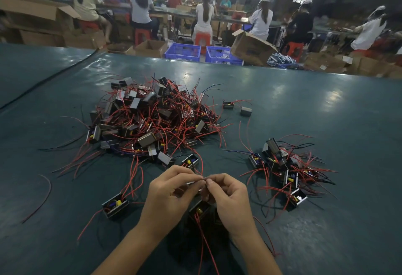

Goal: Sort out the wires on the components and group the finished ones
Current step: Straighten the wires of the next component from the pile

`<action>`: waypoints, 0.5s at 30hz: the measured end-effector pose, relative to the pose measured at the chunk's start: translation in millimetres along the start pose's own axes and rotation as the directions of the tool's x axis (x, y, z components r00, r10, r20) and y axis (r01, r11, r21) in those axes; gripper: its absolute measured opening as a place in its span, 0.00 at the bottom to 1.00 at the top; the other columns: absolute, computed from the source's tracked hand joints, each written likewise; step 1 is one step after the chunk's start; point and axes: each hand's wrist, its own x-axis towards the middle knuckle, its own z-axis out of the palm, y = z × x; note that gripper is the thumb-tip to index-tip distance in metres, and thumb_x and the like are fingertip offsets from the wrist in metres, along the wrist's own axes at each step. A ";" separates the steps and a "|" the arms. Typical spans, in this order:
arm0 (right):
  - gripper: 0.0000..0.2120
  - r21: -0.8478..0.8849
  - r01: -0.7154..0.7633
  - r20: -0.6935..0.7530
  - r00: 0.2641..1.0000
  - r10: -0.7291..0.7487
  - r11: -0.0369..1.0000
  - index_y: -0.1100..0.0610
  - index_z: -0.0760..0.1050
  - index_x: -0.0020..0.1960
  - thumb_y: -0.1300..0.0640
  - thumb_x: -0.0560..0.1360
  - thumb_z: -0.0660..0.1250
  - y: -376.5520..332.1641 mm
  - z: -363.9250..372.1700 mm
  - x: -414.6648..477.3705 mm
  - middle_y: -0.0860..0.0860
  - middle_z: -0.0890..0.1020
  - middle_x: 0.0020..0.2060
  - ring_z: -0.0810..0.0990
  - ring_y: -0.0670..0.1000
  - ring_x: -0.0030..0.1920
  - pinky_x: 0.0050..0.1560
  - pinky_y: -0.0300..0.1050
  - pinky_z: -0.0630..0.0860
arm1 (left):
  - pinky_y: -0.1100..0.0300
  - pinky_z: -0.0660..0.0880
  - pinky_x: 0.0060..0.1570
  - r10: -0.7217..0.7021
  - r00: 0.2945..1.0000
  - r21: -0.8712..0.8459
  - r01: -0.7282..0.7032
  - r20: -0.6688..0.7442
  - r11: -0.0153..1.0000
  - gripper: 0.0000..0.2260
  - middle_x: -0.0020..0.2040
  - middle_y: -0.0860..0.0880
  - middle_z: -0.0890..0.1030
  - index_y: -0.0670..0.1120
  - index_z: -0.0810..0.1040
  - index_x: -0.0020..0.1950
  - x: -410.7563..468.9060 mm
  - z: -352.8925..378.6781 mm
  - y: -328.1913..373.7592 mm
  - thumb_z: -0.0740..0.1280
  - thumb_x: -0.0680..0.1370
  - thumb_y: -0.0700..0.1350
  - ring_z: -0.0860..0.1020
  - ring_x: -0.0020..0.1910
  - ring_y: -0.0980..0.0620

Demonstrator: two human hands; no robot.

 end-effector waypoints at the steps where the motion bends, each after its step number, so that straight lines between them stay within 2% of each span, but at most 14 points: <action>1: 0.07 0.007 0.000 0.002 1.000 0.000 1.000 0.61 0.80 0.42 0.67 0.77 0.66 -0.7 -0.3 -0.2 0.53 0.82 0.32 0.80 0.50 0.34 0.40 0.44 0.79 | 0.65 0.78 0.40 -0.001 1.000 -0.007 0.001 -0.011 1.000 0.04 0.45 0.52 0.81 0.45 0.85 0.46 0.1 0.2 0.3 0.73 0.73 0.42 0.82 0.43 0.56; 6: 0.07 0.006 -0.001 0.011 1.000 0.001 1.000 0.61 0.78 0.42 0.67 0.78 0.65 -1.3 0.3 -0.7 0.52 0.82 0.31 0.79 0.49 0.34 0.40 0.45 0.78 | 0.64 0.79 0.40 -0.001 0.999 -0.038 0.000 -0.039 0.999 0.04 0.45 0.53 0.83 0.44 0.85 0.46 -0.1 -0.2 1.6 0.73 0.73 0.42 0.83 0.43 0.56; 10: 0.08 -0.039 0.023 0.009 1.000 -0.023 0.999 0.60 0.79 0.41 0.67 0.77 0.66 0.0 -0.9 -0.5 0.52 0.81 0.31 0.79 0.48 0.33 0.38 0.42 0.76 | 0.64 0.79 0.38 0.013 1.000 -0.019 -0.013 -0.004 1.000 0.05 0.45 0.54 0.83 0.44 0.85 0.47 -0.2 -1.6 1.8 0.74 0.72 0.39 0.82 0.40 0.58; 15: 0.07 -0.016 0.018 0.015 1.000 -0.018 1.000 0.61 0.78 0.42 0.66 0.78 0.65 1.1 -1.8 0.1 0.53 0.81 0.32 0.78 0.50 0.34 0.38 0.44 0.76 | 0.63 0.78 0.36 -0.174 0.984 -0.057 0.176 0.032 0.983 0.03 0.38 0.57 0.83 0.48 0.85 0.45 2.5 -5.3 4.1 0.74 0.72 0.45 0.82 0.34 0.56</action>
